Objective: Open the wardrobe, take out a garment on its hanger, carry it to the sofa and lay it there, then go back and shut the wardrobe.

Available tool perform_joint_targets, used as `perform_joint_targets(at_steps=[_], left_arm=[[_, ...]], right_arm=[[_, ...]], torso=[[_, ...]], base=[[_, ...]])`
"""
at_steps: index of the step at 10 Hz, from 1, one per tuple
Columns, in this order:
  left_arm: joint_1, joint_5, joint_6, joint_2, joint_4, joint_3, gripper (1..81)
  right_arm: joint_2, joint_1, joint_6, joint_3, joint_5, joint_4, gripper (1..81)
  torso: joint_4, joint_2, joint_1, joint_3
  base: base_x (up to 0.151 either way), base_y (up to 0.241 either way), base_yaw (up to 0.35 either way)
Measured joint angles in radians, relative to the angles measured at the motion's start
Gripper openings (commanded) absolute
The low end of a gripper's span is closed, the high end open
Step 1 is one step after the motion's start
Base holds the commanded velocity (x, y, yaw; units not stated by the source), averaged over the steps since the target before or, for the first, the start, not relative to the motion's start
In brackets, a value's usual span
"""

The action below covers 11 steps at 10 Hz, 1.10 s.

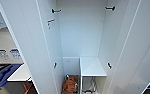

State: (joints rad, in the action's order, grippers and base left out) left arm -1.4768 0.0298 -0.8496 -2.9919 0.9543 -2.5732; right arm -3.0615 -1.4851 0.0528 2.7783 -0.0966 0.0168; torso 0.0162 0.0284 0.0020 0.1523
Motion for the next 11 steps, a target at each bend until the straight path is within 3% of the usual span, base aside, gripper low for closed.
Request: perform_joint_targets(at_steps=[3, 6, 7, 9, 11], left_arm=[[0.000, 0.003, -0.021, 0.012, -0.030, 0.000, 81.1], [-0.005, 0.025, -0.012, 0.033, -0.170, -0.001, 81.1], [-0.006, 0.042, 0.046, 0.033, -0.187, -0.001, 81.1], [-0.005, 0.083, 0.295, 0.033, -0.316, 0.000, 81.1], [-0.006, 0.116, 0.514, 0.043, -0.609, 0.005, 81.1]], right_arm=[[0.000, -0.002, 0.000, 0.000, -0.001, 0.000, 81.1], [0.000, 0.001, 0.000, 0.000, 0.000, 0.000, 81.1], [0.000, 0.001, 0.000, 0.000, 0.000, 0.000, 81.1], [0.004, 0.006, 0.001, -0.003, 0.000, -0.002, 81.1], [0.026, 0.010, 0.006, -0.024, -0.002, -0.002, 81.1]], torso=[[0.000, 0.000, 0.000, 0.000], [0.000, 0.000, 0.000, 0.000], [0.000, 0.000, 0.000, 0.000], [0.000, 0.000, 0.000, 0.000], [0.000, 0.000, 0.000, 0.000]], base=[[0.000, 0.000, 0.000], [0.000, 0.000, 0.000], [0.000, 0.000, 0.000], [0.000, 0.000, 0.000], [0.000, 0.000, 0.000]])
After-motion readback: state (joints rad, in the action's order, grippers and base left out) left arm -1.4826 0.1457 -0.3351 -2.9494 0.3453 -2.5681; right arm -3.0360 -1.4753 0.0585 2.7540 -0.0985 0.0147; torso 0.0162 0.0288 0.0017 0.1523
